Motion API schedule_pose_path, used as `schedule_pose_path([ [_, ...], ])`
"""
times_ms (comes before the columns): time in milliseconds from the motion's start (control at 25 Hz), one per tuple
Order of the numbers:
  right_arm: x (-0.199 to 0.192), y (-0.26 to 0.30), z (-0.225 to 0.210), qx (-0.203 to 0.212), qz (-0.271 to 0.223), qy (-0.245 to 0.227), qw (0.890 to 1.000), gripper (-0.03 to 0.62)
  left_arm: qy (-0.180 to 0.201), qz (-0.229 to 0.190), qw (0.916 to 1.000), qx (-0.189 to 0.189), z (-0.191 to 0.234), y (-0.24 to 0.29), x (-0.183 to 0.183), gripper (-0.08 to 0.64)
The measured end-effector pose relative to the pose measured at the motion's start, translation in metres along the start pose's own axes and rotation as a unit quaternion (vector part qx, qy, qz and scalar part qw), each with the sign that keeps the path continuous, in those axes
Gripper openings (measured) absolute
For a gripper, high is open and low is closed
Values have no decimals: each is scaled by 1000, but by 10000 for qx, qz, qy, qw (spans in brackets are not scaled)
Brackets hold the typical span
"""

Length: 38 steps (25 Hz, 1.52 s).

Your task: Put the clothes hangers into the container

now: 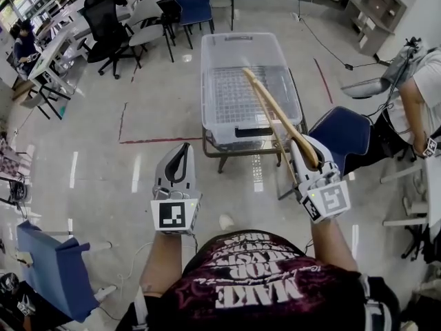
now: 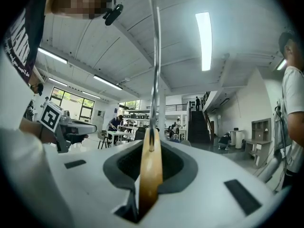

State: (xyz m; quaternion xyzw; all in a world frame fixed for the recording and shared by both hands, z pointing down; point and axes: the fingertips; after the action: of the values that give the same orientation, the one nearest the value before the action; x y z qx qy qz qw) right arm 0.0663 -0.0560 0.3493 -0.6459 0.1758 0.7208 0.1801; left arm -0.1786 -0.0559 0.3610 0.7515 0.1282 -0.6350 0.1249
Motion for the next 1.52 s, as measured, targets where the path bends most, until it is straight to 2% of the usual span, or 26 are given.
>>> schedule_pose_path([
  [360,3,34,-8,-294,35,57,9995,61,23,-47,9996,-294,25,43,-1,6],
  [680,10,34,-23,-506,33,7,9987,61,-33,-114,9987,-505,20,60,-2,6],
  [1120,-1,89,-36,-193,29,35,9998,60,-60,42,9998,-166,51,85,-16,6],
  [1520,-14,165,-96,10,105,138,9998,61,-46,204,9998,-35,60,172,-18,6],
])
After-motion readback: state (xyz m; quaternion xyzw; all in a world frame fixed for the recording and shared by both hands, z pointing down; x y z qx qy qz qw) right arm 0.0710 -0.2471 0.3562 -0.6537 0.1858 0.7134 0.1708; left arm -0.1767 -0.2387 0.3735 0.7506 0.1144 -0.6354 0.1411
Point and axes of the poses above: the fingertips, and each gripper's own axes: y forward along the fingers, z to its left, x out of its top, and after that the axes turned 2 degrees about z, right-handed
